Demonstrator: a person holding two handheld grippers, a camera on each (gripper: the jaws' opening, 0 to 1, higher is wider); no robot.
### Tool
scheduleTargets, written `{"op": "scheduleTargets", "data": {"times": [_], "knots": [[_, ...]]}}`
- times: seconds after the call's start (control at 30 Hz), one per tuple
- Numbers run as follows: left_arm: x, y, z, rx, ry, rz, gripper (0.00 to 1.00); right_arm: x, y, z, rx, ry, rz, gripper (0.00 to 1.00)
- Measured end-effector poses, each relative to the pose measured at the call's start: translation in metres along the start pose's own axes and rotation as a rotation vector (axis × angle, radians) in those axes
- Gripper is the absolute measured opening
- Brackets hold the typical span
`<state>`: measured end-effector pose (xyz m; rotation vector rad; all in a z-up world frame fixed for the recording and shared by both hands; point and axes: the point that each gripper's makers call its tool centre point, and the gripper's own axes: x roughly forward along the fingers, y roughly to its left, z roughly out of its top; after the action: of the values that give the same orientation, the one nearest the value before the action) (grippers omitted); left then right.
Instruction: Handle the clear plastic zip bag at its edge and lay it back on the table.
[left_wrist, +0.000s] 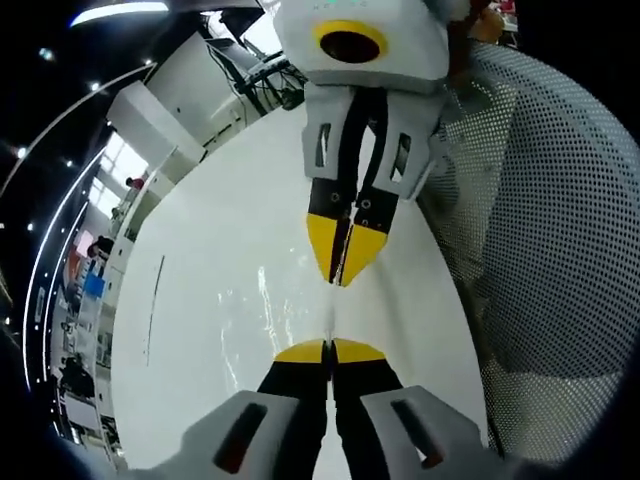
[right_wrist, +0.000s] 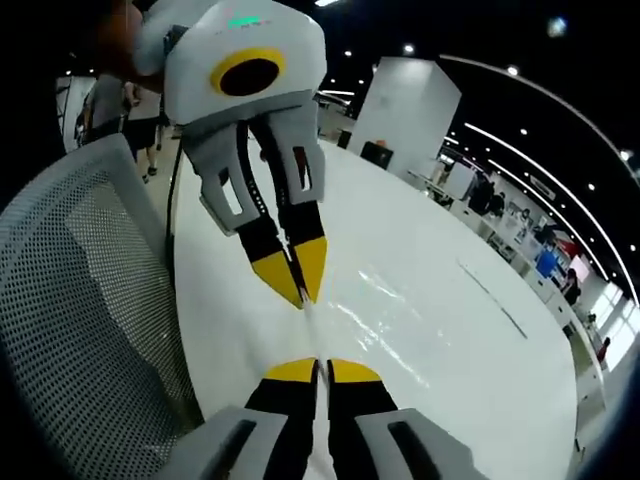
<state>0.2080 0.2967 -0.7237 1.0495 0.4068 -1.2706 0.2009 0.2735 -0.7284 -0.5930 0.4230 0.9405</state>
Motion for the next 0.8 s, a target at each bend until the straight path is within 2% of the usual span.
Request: {"op": "scheduleTargets", "data": {"times": [0.13, 0.33, 0.6, 0.8], "knots": [[0.000, -0.006, 0.000, 0.029, 0.001, -0.008, 0.00, 0.002, 0.004, 0.006, -0.016, -0.009, 0.019, 0.05], [-0.002, -0.012, 0.004, 0.037, -0.008, -0.013, 0.00, 0.008, 0.018, 0.014, -0.097, -0.003, 0.072, 0.05], [-0.003, -0.012, 0.005, 0.017, -0.009, 0.004, 0.00, 0.012, 0.023, 0.023, -0.196, 0.008, 0.104, 0.01], [-0.008, -0.007, 0.004, -0.017, -0.020, 0.035, 0.00, 0.014, 0.019, 0.026, -0.220, -0.002, 0.096, 0.00]]}}
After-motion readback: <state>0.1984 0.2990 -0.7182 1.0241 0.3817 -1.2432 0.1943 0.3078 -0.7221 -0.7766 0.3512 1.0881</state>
